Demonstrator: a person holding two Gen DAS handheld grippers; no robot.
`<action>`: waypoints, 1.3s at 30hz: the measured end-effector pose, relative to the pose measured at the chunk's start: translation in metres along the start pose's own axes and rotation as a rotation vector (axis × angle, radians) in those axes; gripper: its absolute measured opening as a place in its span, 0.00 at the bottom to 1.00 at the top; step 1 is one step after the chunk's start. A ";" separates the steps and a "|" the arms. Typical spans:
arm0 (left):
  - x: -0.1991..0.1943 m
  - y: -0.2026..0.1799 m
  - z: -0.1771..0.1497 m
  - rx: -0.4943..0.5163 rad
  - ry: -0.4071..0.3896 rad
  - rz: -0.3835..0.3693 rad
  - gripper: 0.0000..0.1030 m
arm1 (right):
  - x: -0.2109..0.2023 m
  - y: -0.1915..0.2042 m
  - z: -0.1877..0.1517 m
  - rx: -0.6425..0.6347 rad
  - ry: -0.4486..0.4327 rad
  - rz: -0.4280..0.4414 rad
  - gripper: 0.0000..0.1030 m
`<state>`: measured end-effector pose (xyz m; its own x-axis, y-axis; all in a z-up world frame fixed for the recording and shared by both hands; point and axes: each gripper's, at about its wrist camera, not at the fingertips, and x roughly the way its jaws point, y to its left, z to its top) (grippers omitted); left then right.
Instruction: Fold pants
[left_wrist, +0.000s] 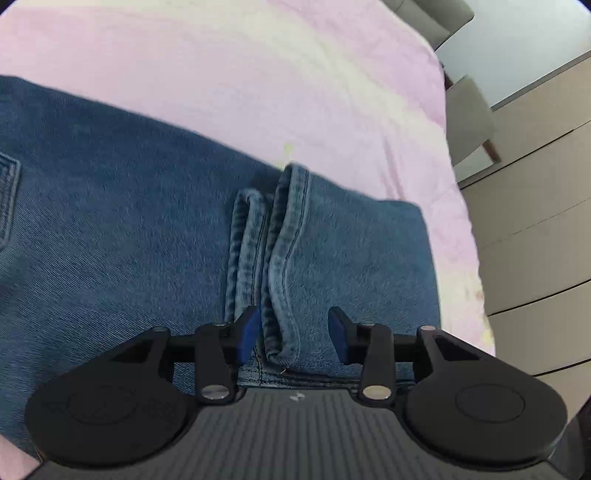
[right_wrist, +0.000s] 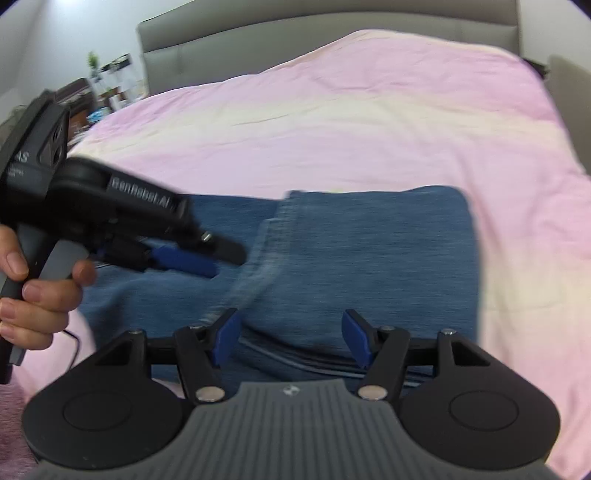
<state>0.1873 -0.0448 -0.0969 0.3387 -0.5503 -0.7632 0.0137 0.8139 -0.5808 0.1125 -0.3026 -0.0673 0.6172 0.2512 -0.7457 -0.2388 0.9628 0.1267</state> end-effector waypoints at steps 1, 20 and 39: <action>0.005 0.000 -0.002 -0.005 0.009 0.011 0.45 | -0.003 -0.008 -0.002 0.014 -0.003 -0.015 0.57; -0.029 -0.001 -0.047 0.029 -0.101 0.121 0.12 | -0.023 -0.089 -0.009 0.164 -0.021 -0.099 0.10; -0.009 0.039 -0.031 0.020 -0.059 0.047 0.58 | 0.069 -0.088 -0.013 0.156 0.246 -0.138 0.06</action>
<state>0.1559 -0.0142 -0.1214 0.3944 -0.5002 -0.7709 0.0151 0.8423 -0.5388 0.1663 -0.3711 -0.1387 0.4310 0.1039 -0.8964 -0.0356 0.9945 0.0982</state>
